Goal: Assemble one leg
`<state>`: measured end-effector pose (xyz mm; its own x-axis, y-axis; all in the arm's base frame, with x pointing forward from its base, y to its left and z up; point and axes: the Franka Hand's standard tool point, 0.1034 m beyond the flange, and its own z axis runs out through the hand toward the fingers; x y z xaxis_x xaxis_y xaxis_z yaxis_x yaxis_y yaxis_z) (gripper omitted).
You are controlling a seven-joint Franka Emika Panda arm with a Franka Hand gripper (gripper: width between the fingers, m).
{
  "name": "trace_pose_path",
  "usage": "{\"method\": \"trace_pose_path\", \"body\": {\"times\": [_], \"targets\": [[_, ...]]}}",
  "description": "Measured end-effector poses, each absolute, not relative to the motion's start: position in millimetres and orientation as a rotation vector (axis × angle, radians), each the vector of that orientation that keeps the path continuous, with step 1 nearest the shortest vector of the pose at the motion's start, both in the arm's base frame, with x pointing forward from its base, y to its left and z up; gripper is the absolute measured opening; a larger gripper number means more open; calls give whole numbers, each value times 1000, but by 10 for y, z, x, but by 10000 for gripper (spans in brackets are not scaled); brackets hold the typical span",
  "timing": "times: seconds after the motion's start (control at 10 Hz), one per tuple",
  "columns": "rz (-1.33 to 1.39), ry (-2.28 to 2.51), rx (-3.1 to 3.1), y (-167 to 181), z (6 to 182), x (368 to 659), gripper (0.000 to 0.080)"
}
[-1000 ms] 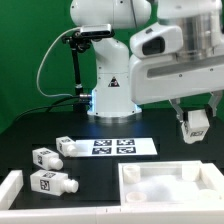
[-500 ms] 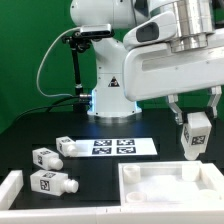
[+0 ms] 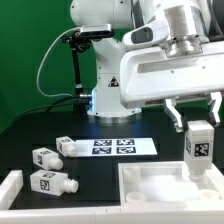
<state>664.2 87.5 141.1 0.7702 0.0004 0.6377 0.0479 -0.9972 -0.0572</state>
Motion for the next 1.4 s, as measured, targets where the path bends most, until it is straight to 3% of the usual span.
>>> {"method": "trace_pose_path", "body": {"times": [0.4, 0.6, 1.4], "targets": [[-1049, -17, -2881, 938, 1355, 6601, 284], [-1011, 9, -2889, 1101, 1288, 6428, 284], [-952, 6, -2917, 1103, 998, 6322, 285]]}}
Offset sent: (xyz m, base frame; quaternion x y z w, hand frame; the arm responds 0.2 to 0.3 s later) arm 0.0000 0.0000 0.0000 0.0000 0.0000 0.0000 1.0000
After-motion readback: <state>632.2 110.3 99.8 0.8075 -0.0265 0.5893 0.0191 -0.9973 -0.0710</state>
